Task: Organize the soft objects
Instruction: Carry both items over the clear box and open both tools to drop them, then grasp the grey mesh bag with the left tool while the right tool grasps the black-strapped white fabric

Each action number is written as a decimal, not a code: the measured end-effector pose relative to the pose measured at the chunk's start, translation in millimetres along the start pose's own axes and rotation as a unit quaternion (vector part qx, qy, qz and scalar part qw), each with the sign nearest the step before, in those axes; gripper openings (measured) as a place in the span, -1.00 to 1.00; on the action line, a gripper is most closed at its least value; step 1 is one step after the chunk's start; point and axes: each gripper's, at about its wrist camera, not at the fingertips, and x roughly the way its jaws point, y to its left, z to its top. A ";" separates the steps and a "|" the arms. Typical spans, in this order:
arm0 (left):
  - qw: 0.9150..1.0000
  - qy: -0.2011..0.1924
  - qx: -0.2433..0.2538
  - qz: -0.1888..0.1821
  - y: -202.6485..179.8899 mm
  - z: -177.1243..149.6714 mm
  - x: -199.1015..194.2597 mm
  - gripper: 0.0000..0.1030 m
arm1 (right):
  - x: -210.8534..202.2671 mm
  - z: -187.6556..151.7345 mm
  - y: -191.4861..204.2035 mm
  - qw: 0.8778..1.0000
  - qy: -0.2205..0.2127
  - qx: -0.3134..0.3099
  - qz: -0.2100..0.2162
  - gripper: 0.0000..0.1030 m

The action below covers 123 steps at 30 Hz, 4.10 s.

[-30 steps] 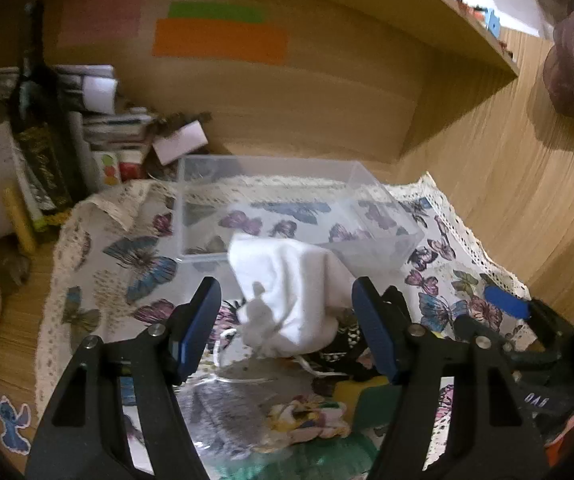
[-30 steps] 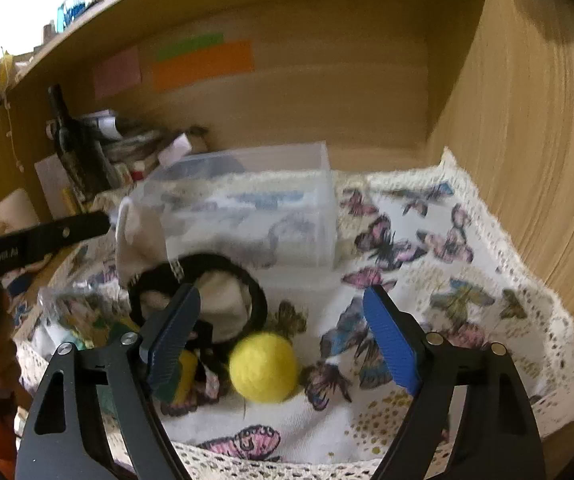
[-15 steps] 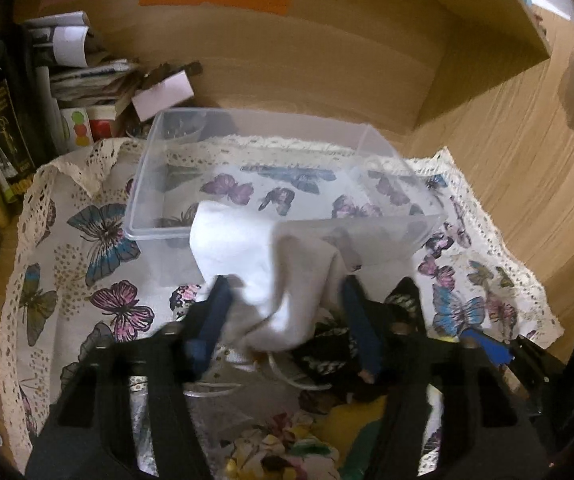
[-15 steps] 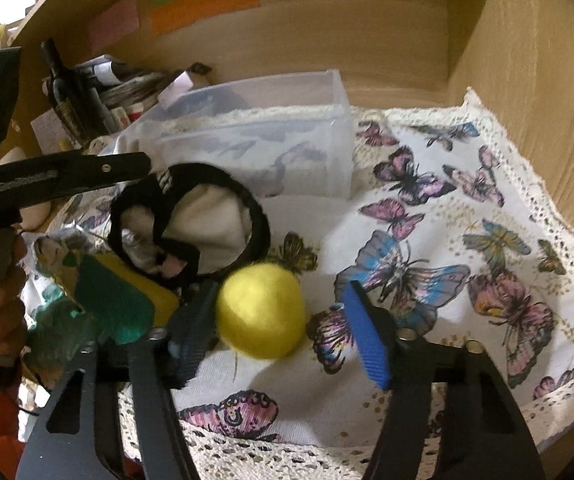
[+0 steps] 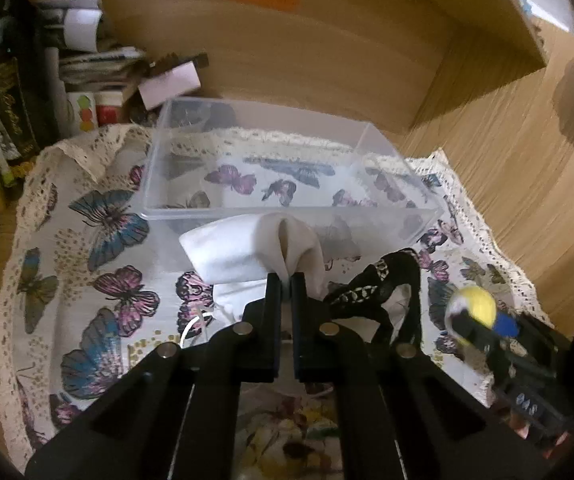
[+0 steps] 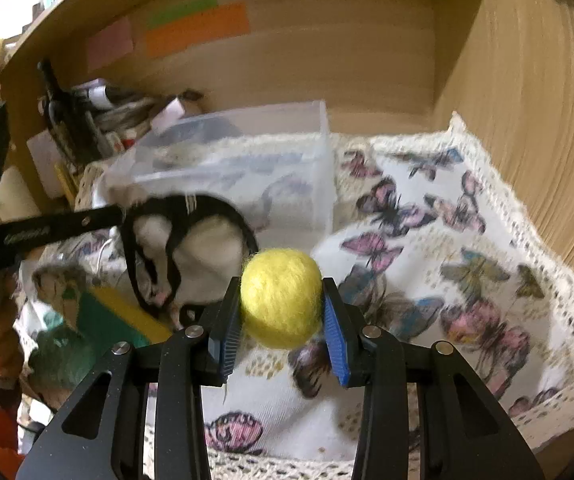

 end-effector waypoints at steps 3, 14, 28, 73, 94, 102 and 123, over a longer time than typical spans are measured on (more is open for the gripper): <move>1.000 -0.022 0.004 0.001 0.7 0.8 -17.6 -0.94 | -6.3 9.4 -0.6 1.000 -0.020 -0.002 -0.008 -0.34; 0.996 -0.085 0.029 0.011 -3.0 23.9 -63.8 -0.95 | -27.5 52.3 12.1 0.995 -0.095 -0.029 -0.015 -0.34; 0.991 -0.131 0.024 0.017 10.8 85.1 -76.5 -0.95 | -17.9 112.9 41.8 0.987 -0.142 -0.069 -0.005 -0.34; 0.995 -0.063 0.062 0.051 21.1 112.9 -15.8 0.40 | 50.6 125.1 51.1 0.995 -0.039 -0.090 -0.004 0.48; 0.994 -0.043 0.063 0.078 37.0 29.8 -50.3 0.98 | 8.7 63.3 60.9 0.996 -0.043 -0.075 0.008 0.68; 0.994 0.033 0.052 0.085 51.4 -7.8 -21.9 0.98 | 30.5 44.7 64.8 0.997 0.001 -0.069 0.016 0.68; 0.996 0.078 0.030 0.032 59.5 -42.7 -11.3 -0.22 | 71.5 34.9 56.3 0.997 0.064 -0.045 0.016 -0.46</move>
